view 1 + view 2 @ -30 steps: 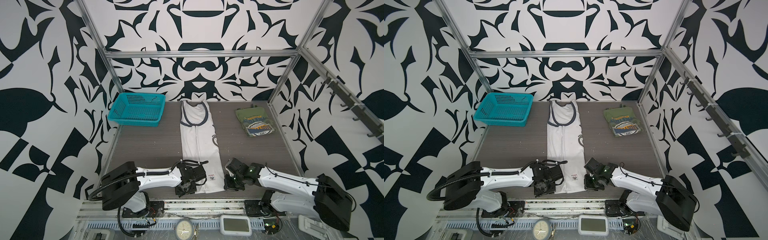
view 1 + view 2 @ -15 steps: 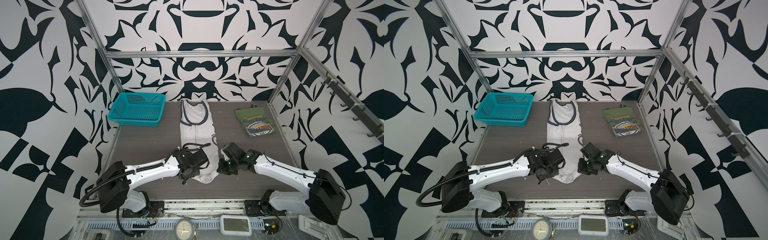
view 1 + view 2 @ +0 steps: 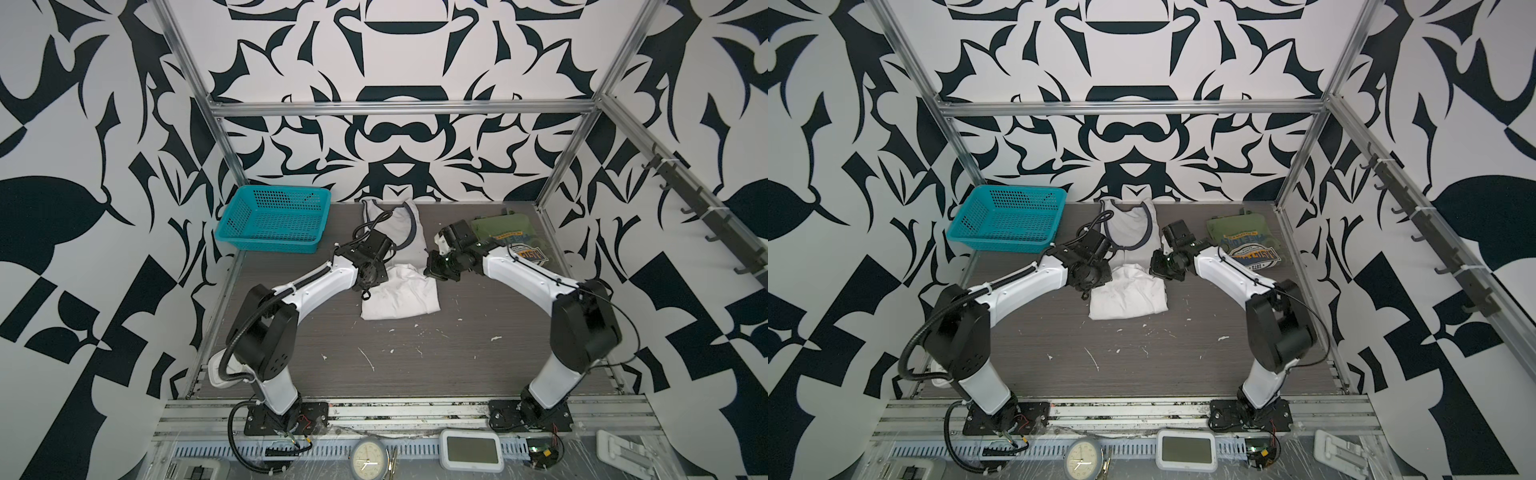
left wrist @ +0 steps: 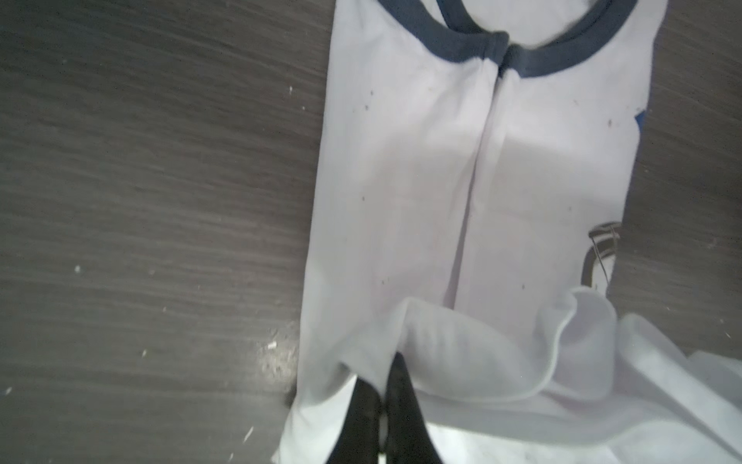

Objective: Fold and stack tank tops
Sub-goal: Fold the tank top at the top-center of the table.

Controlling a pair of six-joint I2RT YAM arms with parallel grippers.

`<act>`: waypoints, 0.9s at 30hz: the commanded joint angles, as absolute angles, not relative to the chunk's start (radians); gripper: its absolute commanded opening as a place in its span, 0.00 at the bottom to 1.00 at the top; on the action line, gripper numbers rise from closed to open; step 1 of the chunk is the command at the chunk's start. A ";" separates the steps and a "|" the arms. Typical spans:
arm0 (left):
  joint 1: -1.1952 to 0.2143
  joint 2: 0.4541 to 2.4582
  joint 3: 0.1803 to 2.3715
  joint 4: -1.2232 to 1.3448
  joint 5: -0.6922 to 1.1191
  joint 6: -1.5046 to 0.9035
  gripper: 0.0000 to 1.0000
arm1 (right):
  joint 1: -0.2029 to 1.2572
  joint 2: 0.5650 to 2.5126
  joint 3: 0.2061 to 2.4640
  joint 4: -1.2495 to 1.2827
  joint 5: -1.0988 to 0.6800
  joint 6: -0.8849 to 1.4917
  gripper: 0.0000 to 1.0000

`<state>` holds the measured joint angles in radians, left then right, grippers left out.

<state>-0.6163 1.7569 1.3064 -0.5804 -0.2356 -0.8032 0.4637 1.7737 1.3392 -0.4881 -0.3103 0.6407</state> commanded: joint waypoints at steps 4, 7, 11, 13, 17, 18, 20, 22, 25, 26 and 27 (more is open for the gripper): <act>-0.530 1.869 1.429 -0.433 -0.165 -0.716 0.04 | 0.424 1.922 1.513 -0.502 -0.304 0.564 0.00; -0.499 1.941 1.492 -0.437 -0.134 -0.706 0.05 | 0.401 1.969 1.563 -0.503 -0.298 0.553 0.00; -0.469 2.008 1.541 -0.443 -0.124 -0.713 0.06 | 0.378 2.038 1.632 -0.496 -0.314 0.544 0.00; -0.456 2.036 1.565 -0.445 -0.118 -0.716 0.08 | 0.374 2.073 1.676 -0.499 -0.316 0.538 0.00; -0.440 2.083 1.603 -0.454 -0.123 -0.721 0.14 | 0.373 2.148 1.766 -0.526 -0.317 0.528 0.00; -0.435 2.094 1.615 -0.461 -0.130 -0.725 0.15 | 0.372 2.164 1.786 -0.539 -0.307 0.528 0.01; -0.428 2.118 1.639 -0.464 -0.119 -0.724 0.23 | 0.367 2.185 1.812 -0.557 -0.283 0.529 0.17; -0.420 2.141 1.677 -0.490 -0.120 -0.720 0.36 | 0.362 2.192 1.832 -0.575 -0.254 0.529 0.38; -0.414 2.134 1.713 -0.519 -0.126 -0.707 0.49 | 0.363 2.171 1.852 -0.602 -0.254 0.498 0.54; -0.415 2.122 1.718 -0.534 -0.138 -0.705 0.54 | 0.364 2.159 1.857 -0.621 -0.247 0.488 0.58; -0.414 2.103 1.719 -0.549 -0.152 -0.703 0.61 | 0.364 2.142 1.854 -0.644 -0.230 0.478 0.61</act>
<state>-0.4194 2.1345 1.6863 -0.4831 -0.1261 -0.7113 0.3668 2.2189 1.8065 -0.5762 -0.2710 0.5148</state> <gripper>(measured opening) 0.570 0.589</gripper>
